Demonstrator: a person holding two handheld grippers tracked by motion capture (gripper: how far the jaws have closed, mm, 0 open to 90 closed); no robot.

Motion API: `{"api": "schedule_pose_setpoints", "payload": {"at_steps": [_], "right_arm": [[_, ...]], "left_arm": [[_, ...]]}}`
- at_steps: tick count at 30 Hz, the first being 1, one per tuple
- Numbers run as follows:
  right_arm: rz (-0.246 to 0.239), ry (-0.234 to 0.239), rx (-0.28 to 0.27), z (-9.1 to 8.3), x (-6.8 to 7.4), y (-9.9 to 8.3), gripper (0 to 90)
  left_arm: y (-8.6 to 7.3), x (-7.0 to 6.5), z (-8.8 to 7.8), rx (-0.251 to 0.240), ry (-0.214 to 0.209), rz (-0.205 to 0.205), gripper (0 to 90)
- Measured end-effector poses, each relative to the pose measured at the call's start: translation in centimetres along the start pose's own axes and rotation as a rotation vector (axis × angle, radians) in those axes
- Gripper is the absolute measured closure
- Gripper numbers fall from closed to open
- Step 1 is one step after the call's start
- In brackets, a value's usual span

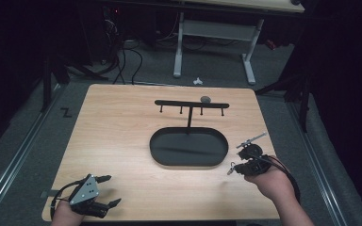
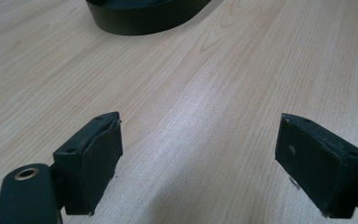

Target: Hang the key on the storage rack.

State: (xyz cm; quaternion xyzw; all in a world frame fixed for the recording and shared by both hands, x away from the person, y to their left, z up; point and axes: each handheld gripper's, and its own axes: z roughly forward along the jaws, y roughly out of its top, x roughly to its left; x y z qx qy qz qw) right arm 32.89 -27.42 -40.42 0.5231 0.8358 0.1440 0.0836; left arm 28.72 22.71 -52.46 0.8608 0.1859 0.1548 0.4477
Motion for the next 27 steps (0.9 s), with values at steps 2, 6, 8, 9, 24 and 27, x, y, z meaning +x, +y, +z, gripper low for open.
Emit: {"api": "schedule_pose_setpoints", "payload": {"at_steps": [2,6,8,9,24,27], "right_arm": [[0.003,0.000,-0.003,-0.3,0.0,0.4,88.6],[-0.002,-0.006,-0.010,-0.6,0.0,1.2,88.6],[-0.002,-0.001,-0.014,-0.8,0.1,1.6,88.6],[-0.004,-0.004,-0.013,-0.9,0.1,1.8,88.5],[0.004,-0.022,-0.046,-2.3,-0.1,4.8,88.5],[0.010,-0.028,-0.054,-2.8,-0.4,5.5,88.6]], "left_arm": [[0.0,0.0,0.0,0.000,0.000,0.000,15.4],[0.0,0.0,0.0,-0.001,0.000,-0.001,15.3],[0.0,0.0,0.0,-0.001,-0.001,-0.001,15.4],[0.0,0.0,0.0,-0.001,-0.001,-0.001,15.3],[-0.1,0.1,-0.1,-0.006,0.000,-0.006,15.4],[-0.1,0.1,-0.1,-0.006,0.000,-0.003,15.3]]}}
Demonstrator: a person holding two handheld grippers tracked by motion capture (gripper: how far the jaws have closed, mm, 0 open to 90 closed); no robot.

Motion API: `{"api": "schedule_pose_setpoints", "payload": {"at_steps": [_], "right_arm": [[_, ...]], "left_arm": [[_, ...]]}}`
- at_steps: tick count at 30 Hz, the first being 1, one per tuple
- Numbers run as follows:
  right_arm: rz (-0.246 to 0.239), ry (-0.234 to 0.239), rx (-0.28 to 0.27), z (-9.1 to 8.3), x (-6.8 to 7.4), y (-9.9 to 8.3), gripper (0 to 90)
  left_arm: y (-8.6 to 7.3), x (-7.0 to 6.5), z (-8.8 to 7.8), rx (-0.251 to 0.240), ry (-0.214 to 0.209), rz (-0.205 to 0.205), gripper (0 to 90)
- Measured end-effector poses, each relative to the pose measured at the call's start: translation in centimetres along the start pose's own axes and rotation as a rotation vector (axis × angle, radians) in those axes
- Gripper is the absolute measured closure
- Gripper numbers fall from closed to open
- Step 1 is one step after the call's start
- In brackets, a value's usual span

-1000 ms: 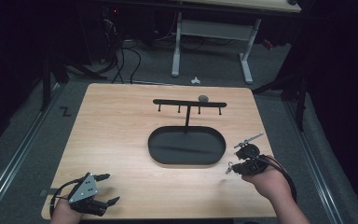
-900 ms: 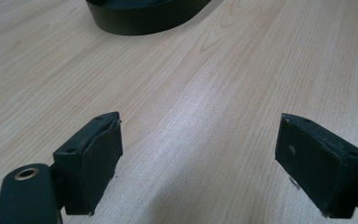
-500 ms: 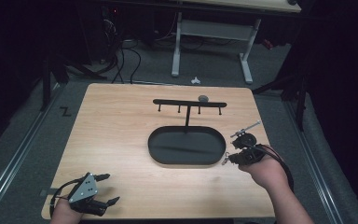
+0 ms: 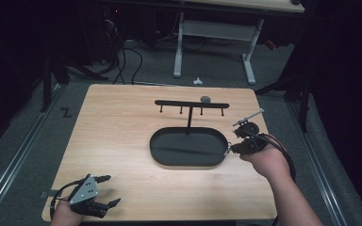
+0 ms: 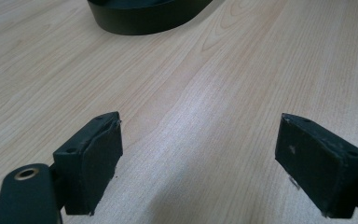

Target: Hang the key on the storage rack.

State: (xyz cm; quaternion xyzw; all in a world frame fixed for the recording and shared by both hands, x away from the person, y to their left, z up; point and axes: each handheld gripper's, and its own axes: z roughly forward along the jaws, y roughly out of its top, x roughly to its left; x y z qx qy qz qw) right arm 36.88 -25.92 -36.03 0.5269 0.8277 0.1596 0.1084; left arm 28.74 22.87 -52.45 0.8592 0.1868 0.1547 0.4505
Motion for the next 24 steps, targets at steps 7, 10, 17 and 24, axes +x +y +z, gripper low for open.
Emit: {"api": "schedule_pose_setpoints", "payload": {"at_steps": [7,10,17,24], "right_arm": [[0.021,-0.007,-0.006,-0.9,-0.6,1.5,88.6],[0.023,-0.006,-0.011,-1.2,-0.8,2.0,88.6],[0.027,-0.003,-0.023,-1.8,-1.0,3.2,88.6],[0.033,0.000,-0.032,-2.1,-0.9,4.1,88.5]], "left_arm": [[0.0,0.0,-0.1,0.000,0.000,-0.003,15.3],[0.0,0.0,-0.1,0.001,-0.001,-0.004,15.4],[-0.1,0.0,-0.1,0.001,-0.002,-0.003,15.4],[-0.1,0.0,-0.1,0.000,-0.002,-0.004,15.3]]}}
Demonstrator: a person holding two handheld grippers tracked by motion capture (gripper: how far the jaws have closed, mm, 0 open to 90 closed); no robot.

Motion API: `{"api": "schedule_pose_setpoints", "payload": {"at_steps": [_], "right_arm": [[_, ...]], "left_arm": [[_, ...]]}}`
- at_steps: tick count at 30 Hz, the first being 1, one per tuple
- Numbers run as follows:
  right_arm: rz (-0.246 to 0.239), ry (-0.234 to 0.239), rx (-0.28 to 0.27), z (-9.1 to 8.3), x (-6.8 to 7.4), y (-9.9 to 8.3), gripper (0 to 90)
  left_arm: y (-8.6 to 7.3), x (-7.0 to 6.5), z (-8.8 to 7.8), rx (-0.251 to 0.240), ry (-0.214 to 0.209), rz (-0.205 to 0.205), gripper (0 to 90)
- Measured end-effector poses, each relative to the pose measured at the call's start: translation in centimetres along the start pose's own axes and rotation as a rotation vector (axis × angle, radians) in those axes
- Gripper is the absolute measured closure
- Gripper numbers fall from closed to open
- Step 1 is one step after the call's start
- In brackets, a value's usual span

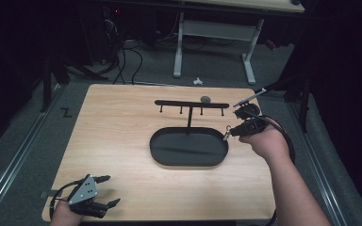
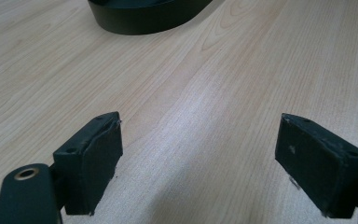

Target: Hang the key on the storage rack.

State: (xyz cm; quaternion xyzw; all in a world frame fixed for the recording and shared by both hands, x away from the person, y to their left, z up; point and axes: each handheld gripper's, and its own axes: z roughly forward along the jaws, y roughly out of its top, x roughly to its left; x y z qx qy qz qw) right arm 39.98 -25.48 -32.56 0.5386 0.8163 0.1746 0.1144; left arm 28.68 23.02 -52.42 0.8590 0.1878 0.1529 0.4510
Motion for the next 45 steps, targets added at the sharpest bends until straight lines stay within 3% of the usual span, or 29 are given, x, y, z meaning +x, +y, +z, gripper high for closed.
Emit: {"api": "schedule_pose_setpoints", "payload": {"at_steps": [26,45], "right_arm": [[0.005,-0.018,-0.017,0.0,0.2,4.2,88.6],[0.047,-0.033,-0.037,0.5,-0.8,5.3,88.2]], "left_arm": [[-0.1,0.1,-0.1,-0.002,0.000,-0.003,15.4],[-0.2,0.0,-0.2,-0.001,0.000,-0.005,15.4]]}}
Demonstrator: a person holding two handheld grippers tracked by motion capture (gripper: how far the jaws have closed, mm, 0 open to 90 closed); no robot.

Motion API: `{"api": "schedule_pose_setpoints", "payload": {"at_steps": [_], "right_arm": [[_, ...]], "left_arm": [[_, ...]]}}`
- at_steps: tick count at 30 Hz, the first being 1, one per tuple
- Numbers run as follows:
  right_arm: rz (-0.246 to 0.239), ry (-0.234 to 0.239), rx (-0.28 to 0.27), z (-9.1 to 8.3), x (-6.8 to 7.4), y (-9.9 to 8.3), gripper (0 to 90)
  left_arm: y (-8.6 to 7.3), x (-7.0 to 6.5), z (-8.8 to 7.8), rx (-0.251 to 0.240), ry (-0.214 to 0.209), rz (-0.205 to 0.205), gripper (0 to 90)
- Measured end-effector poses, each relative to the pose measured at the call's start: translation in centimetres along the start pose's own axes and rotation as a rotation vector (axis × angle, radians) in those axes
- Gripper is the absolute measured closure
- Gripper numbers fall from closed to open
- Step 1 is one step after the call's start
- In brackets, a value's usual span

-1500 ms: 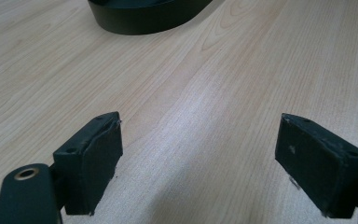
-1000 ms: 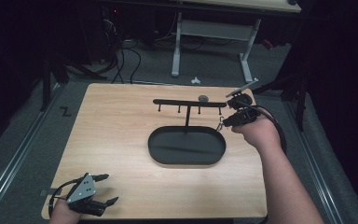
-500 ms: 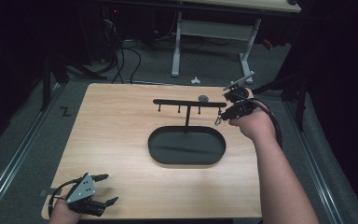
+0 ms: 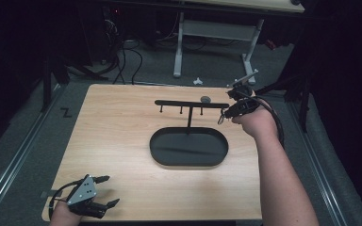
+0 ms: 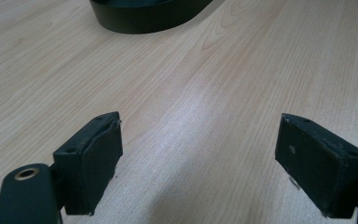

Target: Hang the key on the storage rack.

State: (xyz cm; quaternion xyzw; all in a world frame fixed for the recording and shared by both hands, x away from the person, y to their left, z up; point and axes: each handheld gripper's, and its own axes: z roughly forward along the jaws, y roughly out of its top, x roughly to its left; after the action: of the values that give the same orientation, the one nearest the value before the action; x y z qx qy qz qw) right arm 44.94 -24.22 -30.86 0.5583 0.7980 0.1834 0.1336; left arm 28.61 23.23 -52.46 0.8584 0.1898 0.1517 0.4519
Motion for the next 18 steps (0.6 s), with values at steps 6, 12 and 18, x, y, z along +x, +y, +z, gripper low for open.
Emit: {"api": "schedule_pose_setpoints", "payload": {"at_steps": [6,12,18], "right_arm": [[0.000,-0.015,0.006,0.43,-0.07,0.20,88.0],[0.016,-0.022,0.006,0.92,-0.57,0.32,87.0],[0.027,-0.031,-0.002,0.96,-0.69,0.37,85.0]], "left_arm": [[-0.02,0.01,-0.04,-0.001,0.000,0.000,15.3],[-0.03,0.00,-0.06,0.000,-0.001,0.000,15.4],[-0.04,0.01,-0.05,0.000,-0.001,-0.001,15.4]]}}
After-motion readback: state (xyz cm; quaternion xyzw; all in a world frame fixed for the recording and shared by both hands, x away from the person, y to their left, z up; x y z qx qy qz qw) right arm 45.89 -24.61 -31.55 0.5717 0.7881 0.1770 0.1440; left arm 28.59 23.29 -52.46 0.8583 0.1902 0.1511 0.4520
